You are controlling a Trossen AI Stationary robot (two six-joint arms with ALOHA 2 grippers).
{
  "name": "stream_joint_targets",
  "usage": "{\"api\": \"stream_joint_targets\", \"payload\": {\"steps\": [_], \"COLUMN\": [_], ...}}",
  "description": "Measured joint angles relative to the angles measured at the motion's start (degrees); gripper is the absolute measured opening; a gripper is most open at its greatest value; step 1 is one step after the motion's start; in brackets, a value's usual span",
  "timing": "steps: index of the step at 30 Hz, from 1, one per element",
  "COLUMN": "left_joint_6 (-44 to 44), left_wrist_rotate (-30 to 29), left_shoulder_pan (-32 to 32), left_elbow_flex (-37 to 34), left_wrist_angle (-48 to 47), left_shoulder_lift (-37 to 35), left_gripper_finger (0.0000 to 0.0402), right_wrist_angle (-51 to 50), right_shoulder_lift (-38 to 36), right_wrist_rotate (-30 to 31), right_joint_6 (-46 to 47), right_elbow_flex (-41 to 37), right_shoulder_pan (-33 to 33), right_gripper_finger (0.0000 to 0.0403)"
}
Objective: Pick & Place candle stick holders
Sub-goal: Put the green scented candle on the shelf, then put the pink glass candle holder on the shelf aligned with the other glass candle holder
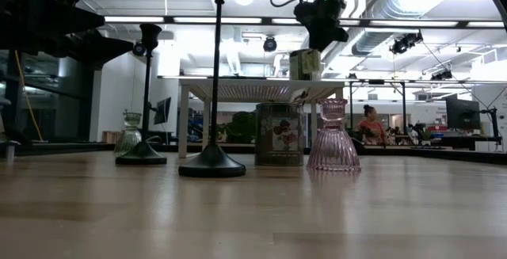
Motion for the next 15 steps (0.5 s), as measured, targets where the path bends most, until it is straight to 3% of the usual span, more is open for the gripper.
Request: {"api": "stream_joint_targets", "payload": {"steps": [8,15], "left_joint_6": [0.0,0.0], "left_wrist_rotate": [0.0,0.0], "left_shoulder_pan": [0.0,0.0], "left_elbow_flex": [0.0,0.0], "left_wrist_angle": [0.0,0.0], "left_shoulder_lift": [0.0,0.0], "left_gripper_finger": [0.0372,0.0372], "right_wrist_angle": [-0.5,-7.2], "right_shoulder_lift": [-0.9,-5.9], "right_wrist_rotate": [0.5,4.1], "right_joint_6": [0.0,2.0], "right_elbow_flex": [0.0,0.0], "right_shoulder_pan": [0.1,1.9], "right_gripper_finger": [0.0127,0.0151]}}
